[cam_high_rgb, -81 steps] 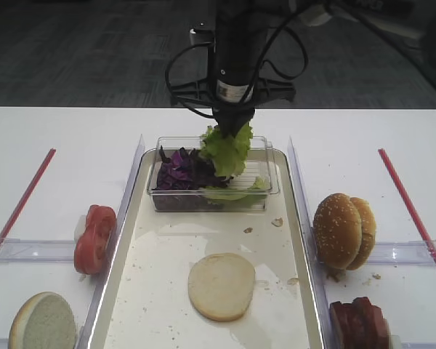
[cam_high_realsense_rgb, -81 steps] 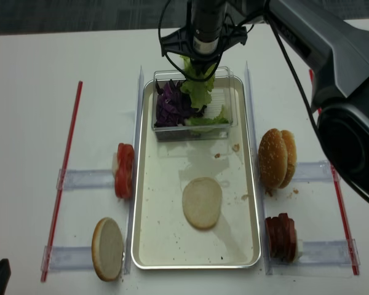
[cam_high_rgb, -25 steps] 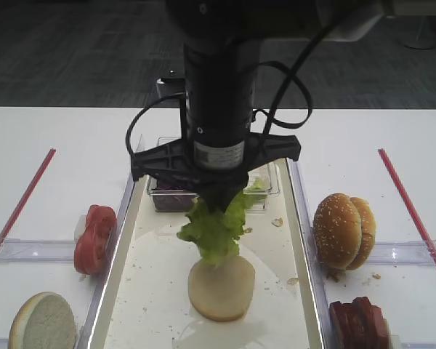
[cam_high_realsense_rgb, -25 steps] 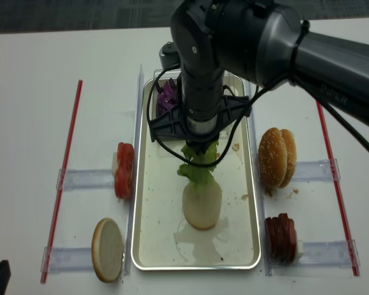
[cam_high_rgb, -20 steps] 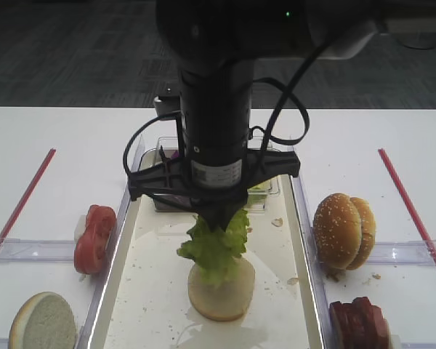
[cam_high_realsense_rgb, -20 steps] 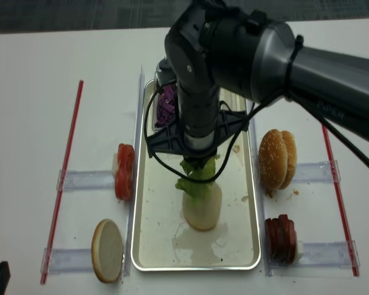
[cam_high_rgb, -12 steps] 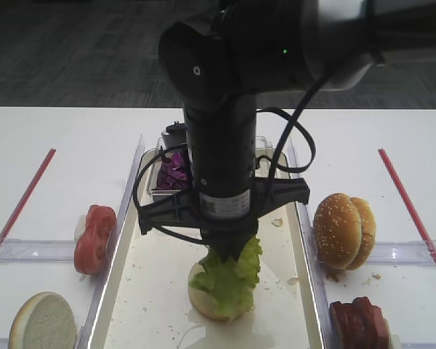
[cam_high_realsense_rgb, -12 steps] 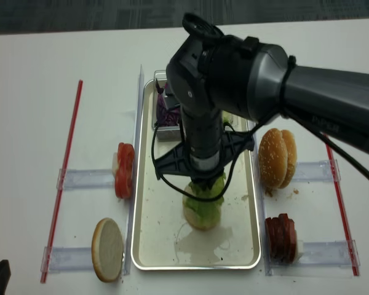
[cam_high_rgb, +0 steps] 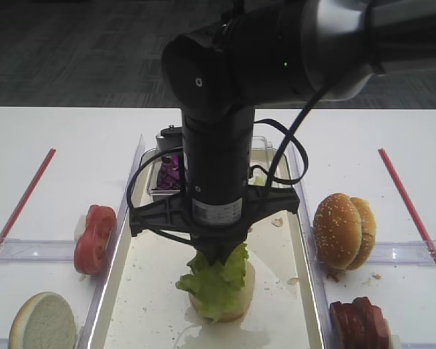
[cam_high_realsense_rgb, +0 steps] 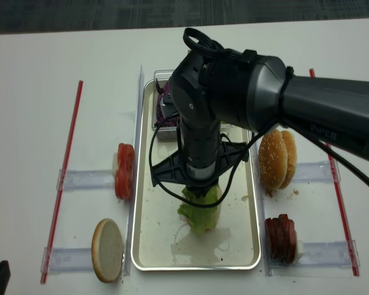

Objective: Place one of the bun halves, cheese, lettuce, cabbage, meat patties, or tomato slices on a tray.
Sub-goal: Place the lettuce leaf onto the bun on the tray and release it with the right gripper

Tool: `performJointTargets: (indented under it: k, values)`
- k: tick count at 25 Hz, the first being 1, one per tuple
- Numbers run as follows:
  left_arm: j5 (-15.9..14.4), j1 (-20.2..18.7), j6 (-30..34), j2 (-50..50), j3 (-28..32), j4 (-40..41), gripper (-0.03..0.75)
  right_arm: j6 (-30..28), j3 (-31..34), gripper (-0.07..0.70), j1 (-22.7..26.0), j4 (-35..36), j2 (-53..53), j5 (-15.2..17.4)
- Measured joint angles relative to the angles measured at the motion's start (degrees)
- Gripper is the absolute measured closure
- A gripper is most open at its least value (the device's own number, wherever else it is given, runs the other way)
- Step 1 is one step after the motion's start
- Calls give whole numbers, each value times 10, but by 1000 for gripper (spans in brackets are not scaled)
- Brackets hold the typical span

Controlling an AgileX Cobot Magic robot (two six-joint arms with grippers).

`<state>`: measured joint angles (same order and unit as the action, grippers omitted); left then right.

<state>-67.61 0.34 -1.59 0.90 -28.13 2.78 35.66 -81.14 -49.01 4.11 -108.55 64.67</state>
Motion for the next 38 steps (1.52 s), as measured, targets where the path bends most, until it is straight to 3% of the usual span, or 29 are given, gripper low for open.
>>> performJointTargets:
  k: [5, 26, 38]
  values:
    - [0, 0, 0, 0, 0, 0, 276, -1, 3, 566, 0, 1, 0, -16]
    - [0, 0, 0, 0, 0, 0, 276, -9, 6, 566, 0, -9, -39, -18]
    - [0, 0, 0, 0, 0, 0, 276, -10, 7, 566, 0, -19, -39, 0]
